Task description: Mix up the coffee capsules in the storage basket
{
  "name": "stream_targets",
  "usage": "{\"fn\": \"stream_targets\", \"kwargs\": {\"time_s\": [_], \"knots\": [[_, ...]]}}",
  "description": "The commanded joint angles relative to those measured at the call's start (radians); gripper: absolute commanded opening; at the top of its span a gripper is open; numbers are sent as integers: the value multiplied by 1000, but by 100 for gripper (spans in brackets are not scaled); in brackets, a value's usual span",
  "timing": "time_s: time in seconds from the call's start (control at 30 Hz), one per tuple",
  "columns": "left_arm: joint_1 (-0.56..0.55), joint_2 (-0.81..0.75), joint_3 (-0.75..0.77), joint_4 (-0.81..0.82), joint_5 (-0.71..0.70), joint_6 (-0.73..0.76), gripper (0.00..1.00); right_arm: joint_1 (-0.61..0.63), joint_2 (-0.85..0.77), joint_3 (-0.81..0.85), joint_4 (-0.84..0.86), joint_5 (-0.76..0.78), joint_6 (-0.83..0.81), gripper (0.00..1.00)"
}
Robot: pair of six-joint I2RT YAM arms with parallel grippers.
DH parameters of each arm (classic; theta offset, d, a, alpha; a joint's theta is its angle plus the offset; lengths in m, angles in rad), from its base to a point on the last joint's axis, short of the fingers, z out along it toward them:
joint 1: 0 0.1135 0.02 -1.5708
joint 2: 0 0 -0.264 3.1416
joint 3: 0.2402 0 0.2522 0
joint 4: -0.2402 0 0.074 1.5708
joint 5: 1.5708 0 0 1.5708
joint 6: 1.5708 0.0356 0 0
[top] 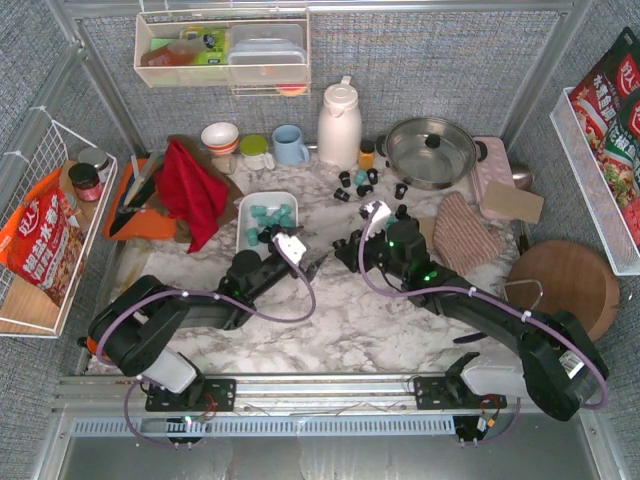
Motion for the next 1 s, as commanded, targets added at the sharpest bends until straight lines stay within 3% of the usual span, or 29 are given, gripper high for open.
{"fn": "stream_targets", "kwargs": {"time_s": [0.0,0.27,0.67,0.97], "knots": [[-20,39,-48,301,162,194,99,11,1,23,41,-127,-4,14],[-73,84,-36,363,193,276,99,27,6,42,29,-169,-1,14],[-137,110,15,293,177,353,97,30,-6,37,37,-168,-1,14],[-143,115,13,285,111,384,76,30,-32,22,50,-149,-3,14]]}}
